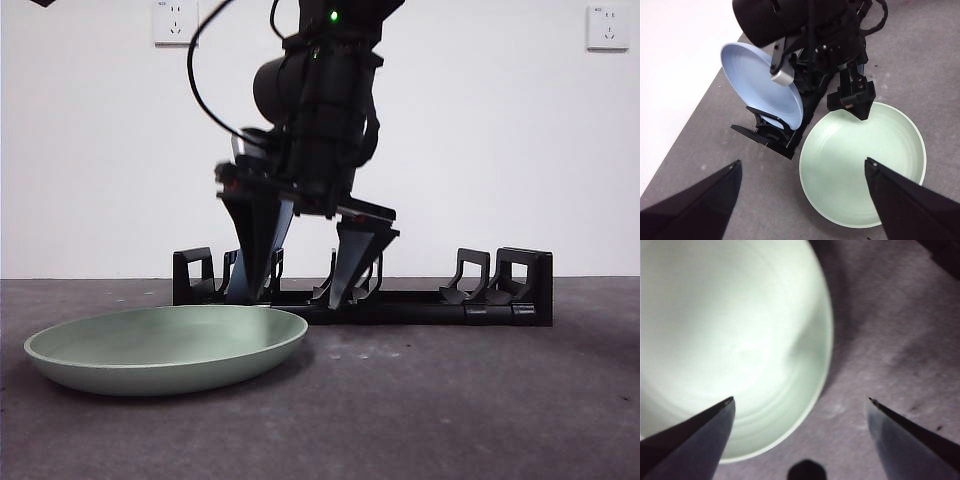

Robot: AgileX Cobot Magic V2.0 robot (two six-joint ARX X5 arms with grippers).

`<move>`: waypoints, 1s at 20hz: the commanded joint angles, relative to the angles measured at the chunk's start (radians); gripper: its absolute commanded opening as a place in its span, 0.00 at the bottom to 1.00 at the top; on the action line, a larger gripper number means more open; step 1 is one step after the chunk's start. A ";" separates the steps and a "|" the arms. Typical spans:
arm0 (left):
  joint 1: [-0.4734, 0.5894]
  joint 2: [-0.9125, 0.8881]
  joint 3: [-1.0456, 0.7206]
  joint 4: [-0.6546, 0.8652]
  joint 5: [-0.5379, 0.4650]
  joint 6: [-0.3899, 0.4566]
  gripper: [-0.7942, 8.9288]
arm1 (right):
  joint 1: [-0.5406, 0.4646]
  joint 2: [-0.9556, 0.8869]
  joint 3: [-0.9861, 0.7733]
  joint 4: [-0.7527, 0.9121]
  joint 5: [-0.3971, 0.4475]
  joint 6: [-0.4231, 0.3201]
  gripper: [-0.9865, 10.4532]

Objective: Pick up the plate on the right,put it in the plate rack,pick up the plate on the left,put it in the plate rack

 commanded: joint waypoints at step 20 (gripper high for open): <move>-0.003 0.010 -0.002 0.005 0.001 0.010 0.51 | 0.000 0.041 -0.150 0.145 0.009 0.037 0.21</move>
